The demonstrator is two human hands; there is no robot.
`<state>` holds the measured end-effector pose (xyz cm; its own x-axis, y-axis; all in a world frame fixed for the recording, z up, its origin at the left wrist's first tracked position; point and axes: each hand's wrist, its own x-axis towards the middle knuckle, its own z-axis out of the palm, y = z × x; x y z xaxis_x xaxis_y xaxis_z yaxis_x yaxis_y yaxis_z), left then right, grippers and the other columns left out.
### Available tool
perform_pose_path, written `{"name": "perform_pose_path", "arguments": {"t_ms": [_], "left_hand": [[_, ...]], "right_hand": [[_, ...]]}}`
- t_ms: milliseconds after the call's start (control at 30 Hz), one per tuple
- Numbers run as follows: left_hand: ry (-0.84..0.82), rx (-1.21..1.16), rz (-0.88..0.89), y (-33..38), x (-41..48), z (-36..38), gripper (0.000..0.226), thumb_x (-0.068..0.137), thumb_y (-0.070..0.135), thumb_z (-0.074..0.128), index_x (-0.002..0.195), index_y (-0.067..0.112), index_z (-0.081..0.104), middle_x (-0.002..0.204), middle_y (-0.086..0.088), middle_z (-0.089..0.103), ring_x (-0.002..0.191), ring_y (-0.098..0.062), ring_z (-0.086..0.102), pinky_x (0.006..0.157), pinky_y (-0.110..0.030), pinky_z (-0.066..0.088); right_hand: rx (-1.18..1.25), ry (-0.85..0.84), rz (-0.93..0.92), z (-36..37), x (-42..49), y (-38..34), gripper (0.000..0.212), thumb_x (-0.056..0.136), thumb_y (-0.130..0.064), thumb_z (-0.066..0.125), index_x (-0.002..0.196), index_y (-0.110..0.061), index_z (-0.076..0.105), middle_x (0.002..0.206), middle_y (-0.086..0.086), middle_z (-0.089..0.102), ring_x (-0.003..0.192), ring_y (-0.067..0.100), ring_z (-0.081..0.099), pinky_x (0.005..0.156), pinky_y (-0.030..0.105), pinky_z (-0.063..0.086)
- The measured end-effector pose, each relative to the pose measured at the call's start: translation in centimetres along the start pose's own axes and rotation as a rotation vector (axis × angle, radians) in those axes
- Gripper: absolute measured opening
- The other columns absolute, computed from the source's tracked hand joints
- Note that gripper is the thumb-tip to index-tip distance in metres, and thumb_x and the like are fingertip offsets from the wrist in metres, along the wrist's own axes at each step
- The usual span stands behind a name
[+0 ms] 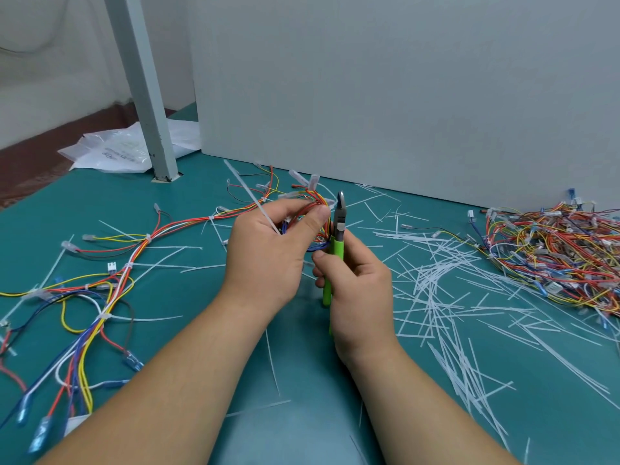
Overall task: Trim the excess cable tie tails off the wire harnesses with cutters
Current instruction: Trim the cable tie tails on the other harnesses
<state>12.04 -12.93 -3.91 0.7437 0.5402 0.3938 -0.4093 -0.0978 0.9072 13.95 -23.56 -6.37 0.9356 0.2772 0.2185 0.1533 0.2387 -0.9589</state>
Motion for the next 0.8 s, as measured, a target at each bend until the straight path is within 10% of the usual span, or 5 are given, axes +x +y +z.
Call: {"name": "perform_pose_path", "arguments": {"t_ms": [600,800], "left_hand": [[-0.012,-0.032,0.038,-0.01,0.24,-0.13,0.015,0.091,0.015,0.072,0.085,0.028,0.076,0.081,0.014,0.076,0.076,-0.002,0.068,0.075,-0.018,0.052],[-0.001,0.011,0.074,0.28,0.27,-0.22,0.023,0.091,0.007,0.073,0.087,0.030,0.074,0.079,0.019,0.075,0.073,0.004,0.065,0.071,-0.010,0.049]], "right_hand": [[0.033,-0.009,0.061,-0.17,0.08,-0.19,0.036,0.077,-0.016,0.066,0.111,-0.014,0.078,0.075,-0.003,0.061,0.073,0.020,0.049,0.062,0.026,0.045],[-0.014,-0.009,-0.041,0.03,0.01,-0.68,0.042,0.079,-0.012,0.063,0.089,-0.049,0.080,0.072,-0.018,0.066,0.063,0.001,0.053,0.062,0.013,0.045]]}}
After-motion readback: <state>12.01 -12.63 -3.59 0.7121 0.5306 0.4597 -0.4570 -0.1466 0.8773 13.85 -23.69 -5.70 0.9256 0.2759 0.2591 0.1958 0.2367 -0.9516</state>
